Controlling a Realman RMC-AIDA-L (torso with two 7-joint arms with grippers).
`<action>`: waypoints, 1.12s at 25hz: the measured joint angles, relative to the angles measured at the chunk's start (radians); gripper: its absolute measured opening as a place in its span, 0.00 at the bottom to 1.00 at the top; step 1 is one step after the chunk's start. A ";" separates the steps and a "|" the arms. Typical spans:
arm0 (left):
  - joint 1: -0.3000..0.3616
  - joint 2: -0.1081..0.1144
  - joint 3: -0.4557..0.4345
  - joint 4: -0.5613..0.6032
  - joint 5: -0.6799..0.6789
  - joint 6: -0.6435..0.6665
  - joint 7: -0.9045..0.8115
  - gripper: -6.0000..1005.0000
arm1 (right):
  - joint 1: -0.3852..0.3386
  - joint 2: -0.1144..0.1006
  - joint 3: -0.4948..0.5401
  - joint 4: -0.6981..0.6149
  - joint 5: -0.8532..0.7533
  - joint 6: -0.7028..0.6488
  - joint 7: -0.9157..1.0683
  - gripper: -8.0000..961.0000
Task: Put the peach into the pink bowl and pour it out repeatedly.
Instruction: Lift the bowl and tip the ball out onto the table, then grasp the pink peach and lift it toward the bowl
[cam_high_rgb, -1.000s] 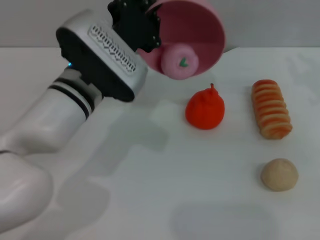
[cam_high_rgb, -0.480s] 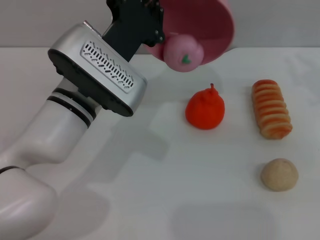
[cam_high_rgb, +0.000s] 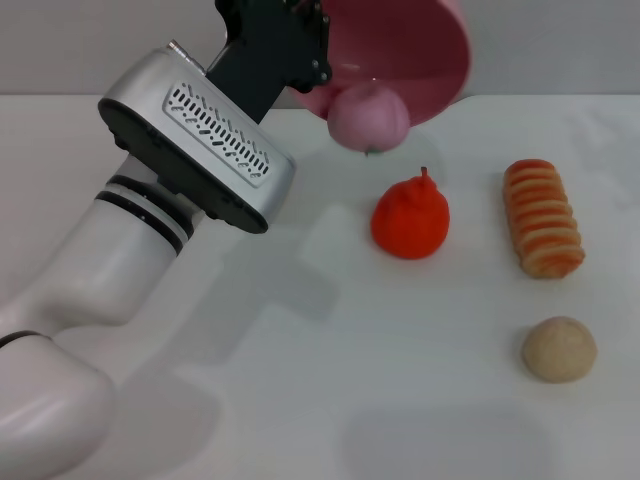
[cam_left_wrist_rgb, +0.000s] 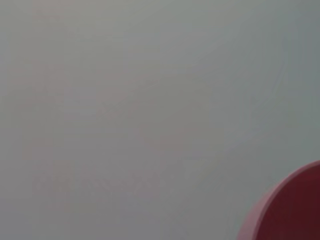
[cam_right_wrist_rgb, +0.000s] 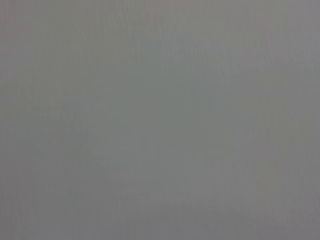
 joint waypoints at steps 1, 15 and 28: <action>0.000 0.000 0.000 0.000 0.000 0.000 0.000 0.05 | 0.001 0.000 0.000 0.002 0.000 0.000 0.000 0.42; -0.040 0.001 -0.089 0.045 -0.085 0.184 -0.016 0.05 | 0.011 0.000 -0.015 0.011 -0.008 -0.001 0.002 0.43; -0.407 0.011 -0.809 -0.044 -0.239 1.233 -0.018 0.05 | 0.057 -0.005 -0.102 -0.128 -0.404 -0.182 0.233 0.44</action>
